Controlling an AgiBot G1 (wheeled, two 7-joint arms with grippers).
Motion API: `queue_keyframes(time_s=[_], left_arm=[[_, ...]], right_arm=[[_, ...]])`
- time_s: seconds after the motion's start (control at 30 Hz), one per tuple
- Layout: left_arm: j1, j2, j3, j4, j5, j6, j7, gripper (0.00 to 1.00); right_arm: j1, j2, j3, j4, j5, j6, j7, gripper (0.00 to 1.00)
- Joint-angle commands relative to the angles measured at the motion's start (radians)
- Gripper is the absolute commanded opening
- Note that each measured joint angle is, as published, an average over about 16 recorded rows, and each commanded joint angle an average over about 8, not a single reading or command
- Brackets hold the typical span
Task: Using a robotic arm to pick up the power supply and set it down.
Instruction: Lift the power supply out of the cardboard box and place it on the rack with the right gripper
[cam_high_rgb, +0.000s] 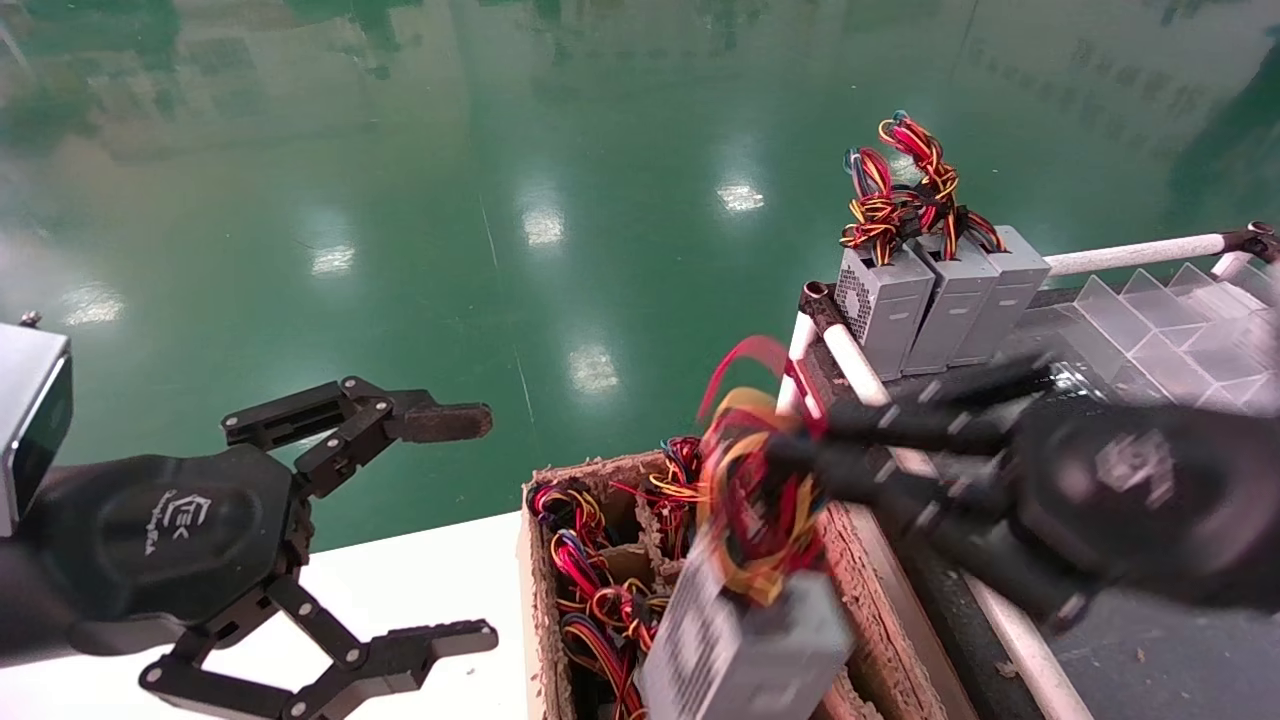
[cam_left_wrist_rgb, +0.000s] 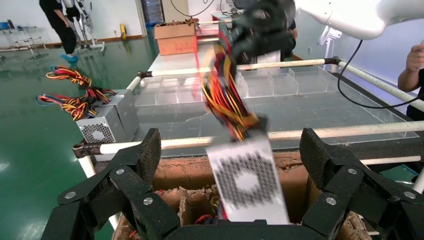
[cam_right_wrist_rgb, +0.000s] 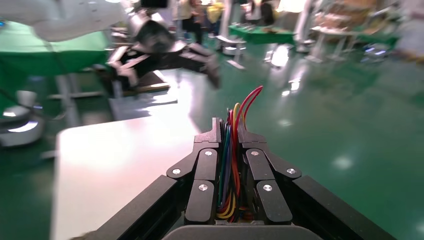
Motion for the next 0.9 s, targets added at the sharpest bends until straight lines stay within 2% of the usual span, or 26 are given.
queue_keyframes(time_s=[0.03,0.33,0.63,0.9], left_arm=[[0.0,0.0,0.0,0.0,0.0,0.0,0.0,1.0],[0.0,0.0,0.0,0.0,0.0,0.0,0.0,1.0],[0.0,0.0,0.0,0.0,0.0,0.0,0.0,1.0],[0.0,0.0,0.001,0.0,0.0,0.0,0.0,1.0]], right_arm=[[0.009,0.02,0.021,-0.008,0.01,0.005,-0.015,0.0],[0.057,0.103,0.07,-0.143,-0.039,0.018,-0.098,0.0],[0.084,0.171,0.079,-0.28,-0.127,0.024,-0.191,0.0],[0.082,0.203,0.08,-0.369,-0.158,0.011,-0.239,0.0]])
